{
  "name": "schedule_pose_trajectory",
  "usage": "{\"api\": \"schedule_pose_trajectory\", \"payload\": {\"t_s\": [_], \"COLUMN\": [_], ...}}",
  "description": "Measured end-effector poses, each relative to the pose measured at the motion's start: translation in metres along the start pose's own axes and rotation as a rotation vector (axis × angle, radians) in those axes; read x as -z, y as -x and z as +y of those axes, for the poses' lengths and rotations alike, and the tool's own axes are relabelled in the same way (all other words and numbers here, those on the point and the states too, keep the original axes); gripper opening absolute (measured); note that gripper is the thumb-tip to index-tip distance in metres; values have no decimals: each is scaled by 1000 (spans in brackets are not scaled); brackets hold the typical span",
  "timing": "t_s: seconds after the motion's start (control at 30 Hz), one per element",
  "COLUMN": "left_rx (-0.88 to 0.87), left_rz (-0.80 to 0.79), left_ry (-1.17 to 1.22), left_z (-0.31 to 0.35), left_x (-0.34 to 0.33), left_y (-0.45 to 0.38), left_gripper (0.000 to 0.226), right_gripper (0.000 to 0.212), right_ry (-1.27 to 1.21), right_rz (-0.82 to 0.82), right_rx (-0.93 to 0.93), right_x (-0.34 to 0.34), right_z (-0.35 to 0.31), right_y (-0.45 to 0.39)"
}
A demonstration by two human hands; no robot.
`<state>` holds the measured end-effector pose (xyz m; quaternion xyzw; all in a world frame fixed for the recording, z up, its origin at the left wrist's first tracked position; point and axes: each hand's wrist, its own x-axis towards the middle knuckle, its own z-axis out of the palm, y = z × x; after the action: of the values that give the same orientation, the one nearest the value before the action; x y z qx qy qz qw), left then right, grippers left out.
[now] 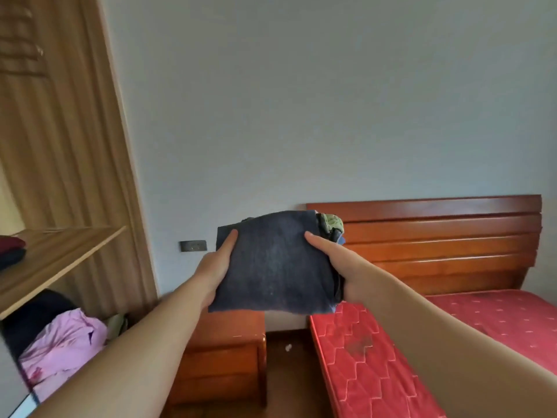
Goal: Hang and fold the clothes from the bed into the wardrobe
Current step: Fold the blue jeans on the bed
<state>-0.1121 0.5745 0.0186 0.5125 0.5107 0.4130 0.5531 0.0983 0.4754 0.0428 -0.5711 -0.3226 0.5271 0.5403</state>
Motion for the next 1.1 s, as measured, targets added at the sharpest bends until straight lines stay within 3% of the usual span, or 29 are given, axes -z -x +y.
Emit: {"api": "schedule_pose_trajectory", "payload": {"t_s": [0.07, 0.13, 0.23, 0.37, 0.53, 0.7, 0.9, 1.1], "left_rx": [-7, -6, -4, 84, 145, 160, 170, 227], "left_rz": [75, 150, 278, 301, 306, 388, 597, 724], "left_ry": [-13, -9, -27, -38, 27, 12, 26, 146], "left_z": [-3, -8, -19, -32, -50, -68, -48, -45], "left_x": [51, 97, 156, 210, 235, 251, 290, 372], "left_y": [-9, -25, -44, -78, -131, -180, -225, -270], "left_gripper": [63, 72, 65, 80, 58, 87, 69, 66], "right_gripper": [69, 66, 53, 67, 94, 63, 51, 39], "right_ry": [40, 75, 89, 94, 90, 45, 67, 92], "right_rz": [-40, -64, -95, -156, -277, -519, -710, -856], "right_rx": [8, 16, -4, -42, -103, -212, -282, -318], "right_x": [-52, -98, -159, -212, -237, -259, -327, -430], "right_z": [2, 7, 24, 45, 58, 60, 36, 30], "right_y": [-20, -44, -76, -126, -203, -278, -355, -411]}}
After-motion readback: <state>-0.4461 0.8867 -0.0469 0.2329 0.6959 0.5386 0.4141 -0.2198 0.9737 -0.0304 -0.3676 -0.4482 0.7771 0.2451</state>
